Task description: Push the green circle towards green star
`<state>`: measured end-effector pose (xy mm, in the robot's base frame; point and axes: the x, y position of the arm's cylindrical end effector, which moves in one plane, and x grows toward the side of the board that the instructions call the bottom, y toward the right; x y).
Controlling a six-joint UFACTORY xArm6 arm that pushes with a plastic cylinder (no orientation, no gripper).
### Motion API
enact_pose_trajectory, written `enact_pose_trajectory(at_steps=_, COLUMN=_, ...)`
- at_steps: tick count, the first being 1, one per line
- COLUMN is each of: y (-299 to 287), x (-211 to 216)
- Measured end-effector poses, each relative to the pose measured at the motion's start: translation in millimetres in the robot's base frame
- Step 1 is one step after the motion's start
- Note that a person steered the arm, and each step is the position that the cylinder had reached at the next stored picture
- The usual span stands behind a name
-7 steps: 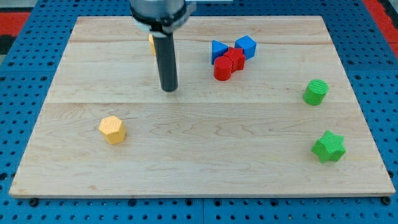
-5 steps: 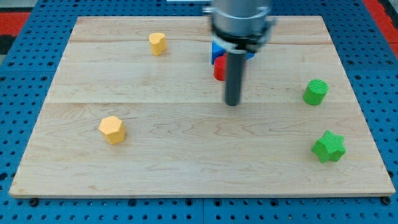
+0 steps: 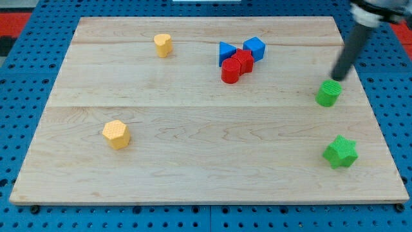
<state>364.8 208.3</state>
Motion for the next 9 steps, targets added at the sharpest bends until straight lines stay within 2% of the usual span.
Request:
enact_pose_trajectory(at_steps=1, y=-70, x=31)
enact_pose_trajectory(at_steps=2, y=-54, x=20)
enact_pose_trajectory(at_steps=3, y=-11, x=-1)
enact_pose_trajectory(at_steps=4, y=27, x=39)
enact_pose_trajectory(at_steps=5, y=-24, x=52)
enact_pose_trajectory(at_steps=6, y=-30, x=68)
enact_pose_trajectory(at_steps=8, y=36, x=72)
enact_pose_trajectory(at_steps=9, y=66, x=116)
